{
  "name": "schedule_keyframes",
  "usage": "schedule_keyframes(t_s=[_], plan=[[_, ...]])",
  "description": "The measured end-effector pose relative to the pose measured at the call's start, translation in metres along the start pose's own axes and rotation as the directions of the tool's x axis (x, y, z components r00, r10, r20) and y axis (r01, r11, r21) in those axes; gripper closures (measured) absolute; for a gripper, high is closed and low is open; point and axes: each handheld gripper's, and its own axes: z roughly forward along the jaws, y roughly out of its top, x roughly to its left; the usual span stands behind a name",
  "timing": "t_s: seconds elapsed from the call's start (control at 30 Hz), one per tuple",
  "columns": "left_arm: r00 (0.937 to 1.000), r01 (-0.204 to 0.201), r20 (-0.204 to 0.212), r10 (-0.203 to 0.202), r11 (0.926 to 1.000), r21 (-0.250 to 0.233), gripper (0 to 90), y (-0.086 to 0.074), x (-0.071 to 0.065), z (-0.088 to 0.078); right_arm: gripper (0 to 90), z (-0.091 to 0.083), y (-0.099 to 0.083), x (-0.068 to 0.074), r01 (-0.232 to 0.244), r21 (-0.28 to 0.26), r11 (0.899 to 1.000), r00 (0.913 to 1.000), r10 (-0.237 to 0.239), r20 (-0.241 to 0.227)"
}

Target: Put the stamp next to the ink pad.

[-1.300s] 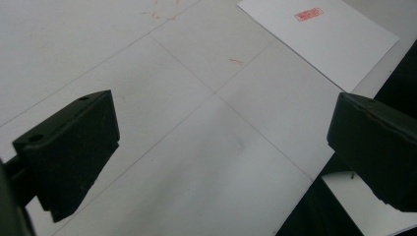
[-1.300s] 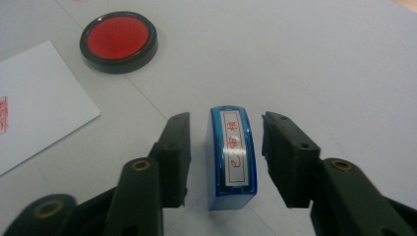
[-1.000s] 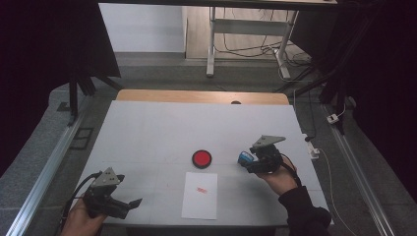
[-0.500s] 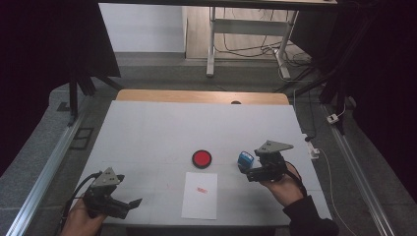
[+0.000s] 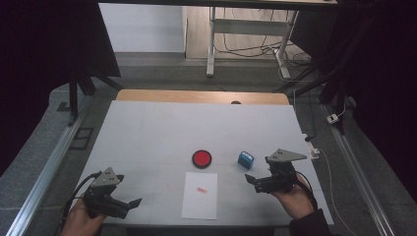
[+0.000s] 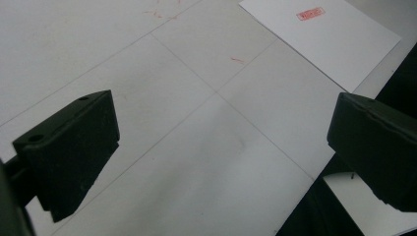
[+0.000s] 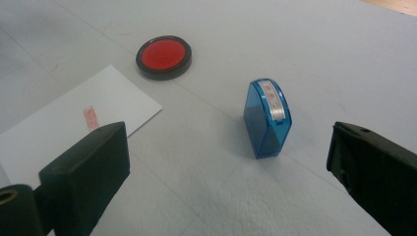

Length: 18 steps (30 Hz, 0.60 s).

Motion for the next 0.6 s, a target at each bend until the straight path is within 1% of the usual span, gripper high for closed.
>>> schedule_keyframes(t_s=[0.13,0.23,0.33,0.47,0.6], plan=[[1.0000,0.002,0.001,-0.002,1.0000,0.001,0.0,0.000,0.000,0.000,0.9,-0.007,-0.007,0.001,-0.026,-0.004,1.000,0.9996,0.026,0.011],[1.0000,0.005,-0.002,-0.005,1.0000,0.000,0.0,0.000,0.000,0.000,0.0,-0.014,-0.013,0.001,-0.034,-0.001,0.999,0.9992,0.034,0.022],[1.0000,0.009,-0.004,-0.009,1.0000,0.000,0.0,-0.001,0.000,-0.001,0.0,-0.021,-0.020,0.000,-0.048,-0.008,0.999,0.9977,0.048,0.048],[0.9999,0.009,-0.008,-0.009,1.0000,0.002,0.0,-0.001,0.000,-0.001,0.0,-0.031,-0.028,0.000,-0.062,-0.026,0.998,0.9934,0.064,0.096],[0.9999,0.013,-0.008,-0.013,0.9999,0.002,0.0,-0.001,0.000,-0.001,0.0,-0.040,-0.038,0.000,-0.085,-0.014,0.996,0.9893,0.086,0.118]])
